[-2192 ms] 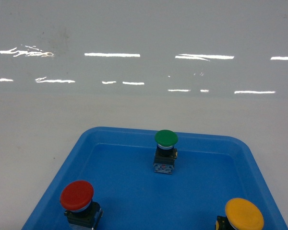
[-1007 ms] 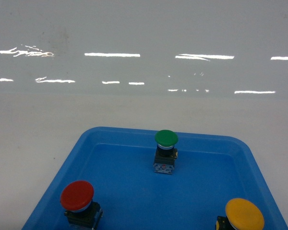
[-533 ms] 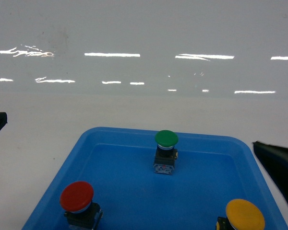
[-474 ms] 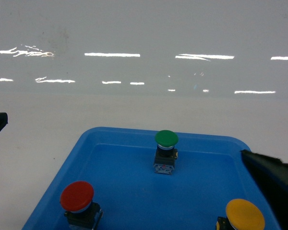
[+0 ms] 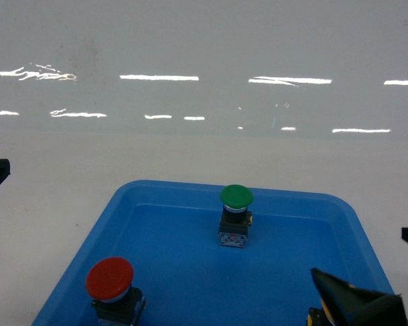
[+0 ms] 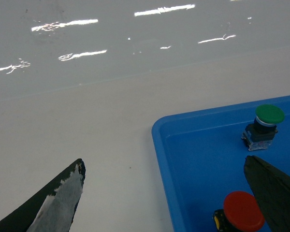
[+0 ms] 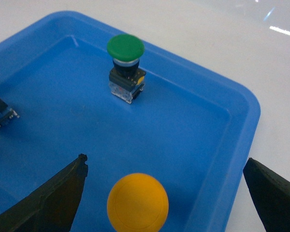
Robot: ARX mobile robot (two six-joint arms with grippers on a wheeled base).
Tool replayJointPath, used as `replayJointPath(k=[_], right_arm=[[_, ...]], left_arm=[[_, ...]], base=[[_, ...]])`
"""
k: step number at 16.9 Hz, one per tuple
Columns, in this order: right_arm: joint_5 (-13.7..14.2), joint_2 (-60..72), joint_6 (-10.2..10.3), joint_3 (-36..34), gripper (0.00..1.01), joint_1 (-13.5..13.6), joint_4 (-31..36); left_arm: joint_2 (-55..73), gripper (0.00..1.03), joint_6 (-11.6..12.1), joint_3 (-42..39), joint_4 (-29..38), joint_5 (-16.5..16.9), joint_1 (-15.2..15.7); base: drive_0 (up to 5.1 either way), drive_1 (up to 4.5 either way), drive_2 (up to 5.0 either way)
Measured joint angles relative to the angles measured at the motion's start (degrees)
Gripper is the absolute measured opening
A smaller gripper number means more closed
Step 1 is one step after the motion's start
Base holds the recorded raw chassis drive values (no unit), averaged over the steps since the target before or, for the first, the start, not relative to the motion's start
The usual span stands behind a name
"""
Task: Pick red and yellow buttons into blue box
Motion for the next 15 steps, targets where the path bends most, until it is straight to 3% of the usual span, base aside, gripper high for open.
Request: replayJointPath(k=[4,6,8,14,15], right_arm=[[-1.0,9.5,-0.6,2.6,0.98,-0.2,4.1],[-2.8,12.8,-0.6,4.5,0.98,-0.6,3.6],[-2.9,14.6,-0.2,5.8,0.98,-0.7,1.7],[-4.4,18.2,1.0,5.2,0.98,-1.2,4.1],[-4.3,20.0,0.9,3.7,0.93,-1.1,5.7]], left_arm=[[0.0,0.98,0.0,0.0,0.0,0.0,0.0],[0.0,0.98,0.0,0.0,0.0,0.0,0.0],[0.0,0.98,0.0,0.0,0.0,0.0,0.0],[0.0,0.98,0.0,0.0,0.0,0.0,0.0],[0.0,0.98,0.0,0.0,0.0,0.0,0.0]], base=[[0.0,0.00,0.0],[0.0,0.00,0.0],[0.0,0.00,0.0],[0.0,0.00,0.0],[0.0,0.00,0.0]])
